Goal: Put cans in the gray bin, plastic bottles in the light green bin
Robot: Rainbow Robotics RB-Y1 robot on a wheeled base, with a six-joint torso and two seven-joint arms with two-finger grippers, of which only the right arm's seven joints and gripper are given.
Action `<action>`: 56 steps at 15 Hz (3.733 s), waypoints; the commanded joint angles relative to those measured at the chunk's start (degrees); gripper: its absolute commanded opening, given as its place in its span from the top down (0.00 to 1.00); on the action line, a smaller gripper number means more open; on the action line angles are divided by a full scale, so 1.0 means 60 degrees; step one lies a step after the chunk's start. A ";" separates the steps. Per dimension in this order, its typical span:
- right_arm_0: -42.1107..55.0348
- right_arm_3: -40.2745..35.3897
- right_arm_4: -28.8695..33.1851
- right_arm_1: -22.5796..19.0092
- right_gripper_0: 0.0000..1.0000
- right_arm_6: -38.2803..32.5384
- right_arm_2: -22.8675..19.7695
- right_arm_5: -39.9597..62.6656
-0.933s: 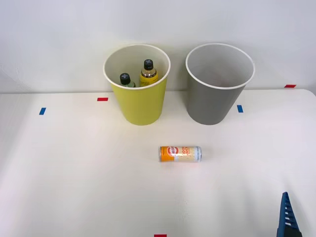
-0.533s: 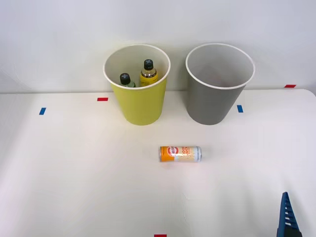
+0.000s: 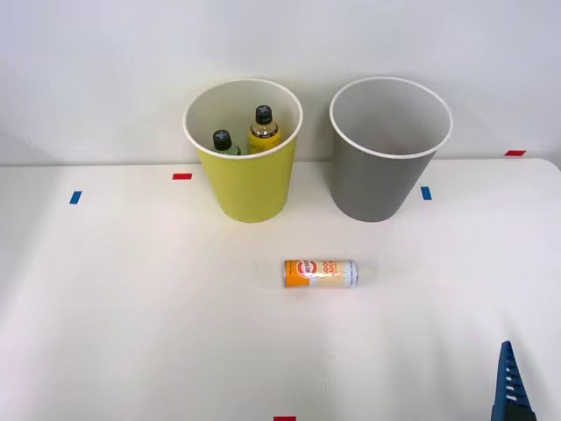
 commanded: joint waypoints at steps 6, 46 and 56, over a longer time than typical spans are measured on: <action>0.0000 0.0000 0.0001 0.0000 0.00 0.0001 0.0000 0.0000; 0.0000 0.0000 0.0001 0.0000 0.00 0.0001 0.0000 0.0000; 0.0220 -0.0952 0.1275 -0.2490 0.00 0.0103 -0.0249 0.0761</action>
